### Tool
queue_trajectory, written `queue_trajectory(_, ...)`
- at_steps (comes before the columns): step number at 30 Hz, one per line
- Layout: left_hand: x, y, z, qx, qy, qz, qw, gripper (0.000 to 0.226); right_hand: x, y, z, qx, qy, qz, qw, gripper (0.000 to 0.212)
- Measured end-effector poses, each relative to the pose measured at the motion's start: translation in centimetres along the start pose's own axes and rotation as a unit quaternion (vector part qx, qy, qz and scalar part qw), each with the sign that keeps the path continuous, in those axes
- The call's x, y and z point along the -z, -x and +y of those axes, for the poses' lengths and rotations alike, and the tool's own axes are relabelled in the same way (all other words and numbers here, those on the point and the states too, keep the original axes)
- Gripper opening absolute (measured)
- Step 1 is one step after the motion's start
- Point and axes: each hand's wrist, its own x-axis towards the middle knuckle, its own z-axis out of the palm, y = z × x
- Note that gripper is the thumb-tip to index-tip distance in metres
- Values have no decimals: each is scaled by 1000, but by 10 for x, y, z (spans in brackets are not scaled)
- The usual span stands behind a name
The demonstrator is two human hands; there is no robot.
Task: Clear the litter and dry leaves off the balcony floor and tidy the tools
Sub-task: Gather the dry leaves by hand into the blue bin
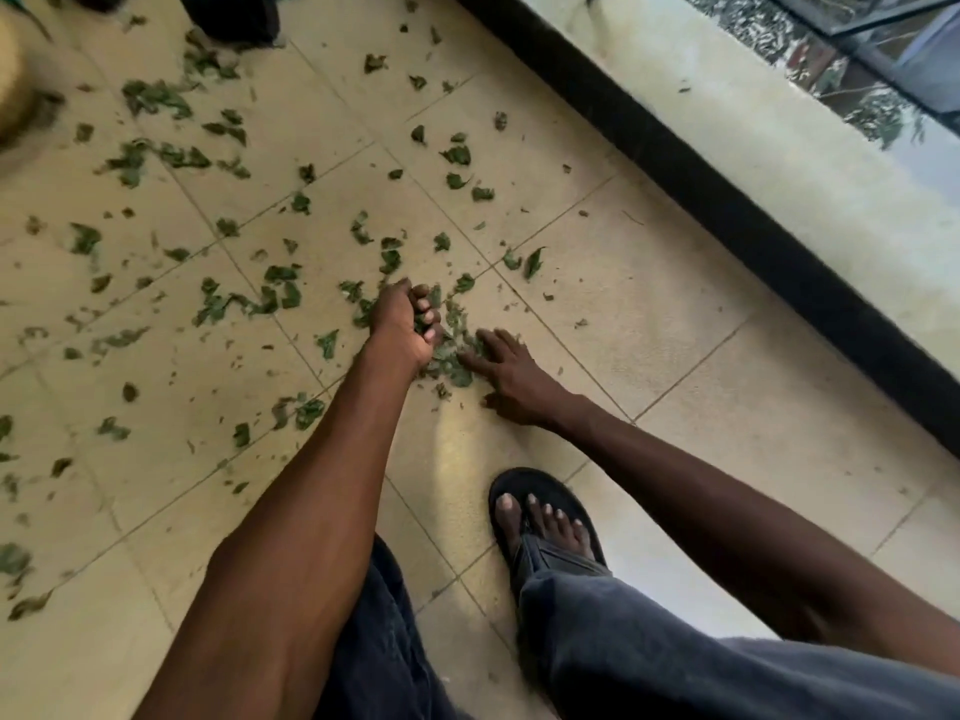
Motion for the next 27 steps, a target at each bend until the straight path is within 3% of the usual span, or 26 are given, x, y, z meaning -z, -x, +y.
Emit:
queue_trajectory(5, 18, 2, -27, 34, -12, 35, 999, 37, -1, 9, 7, 121, 80, 69, 987, 34)
queue_trajectory(8, 30, 1, -55, 60, -7, 37, 997, 33, 8, 6, 15, 109, 85, 89, 986, 27)
queue_trajectory(10, 35, -2, -59, 67, -13, 41, 997, 30, 24, 1, 22, -8, -31, 134, 990, 24)
queue_trajectory(12, 35, -2, -53, 65, -24, 44, 997, 32, 44, -6, 26, -153, -234, 201, 939, 25)
queue_trajectory(14, 32, 3, -49, 61, -38, 43, 996, 38, 59, -9, 12, -187, -373, 231, 879, 22)
queue_trajectory(15, 31, 4, -49, 63, -49, 42, 996, 44, 62, -9, -4, -170, -390, 230, 875, 20)
queue_trajectory(18, 25, 5, -51, 90, -45, 5, 995, 60, 57, -2, -57, -105, -330, 184, 920, 24)
queue_trajectory(21, 23, 2, -47, 89, -22, 0, 996, 52, 47, 3, -83, -36, -217, 125, 967, 36)
queue_trajectory(24, 15, 2, -48, 77, -9, 6, 997, 31, 52, -1, -81, -37, -179, 188, 965, 22)
queue_trajectory(27, 9, -6, -46, 64, 2, 21, 998, 26, 68, -15, -63, 8, -156, 209, 965, 14)
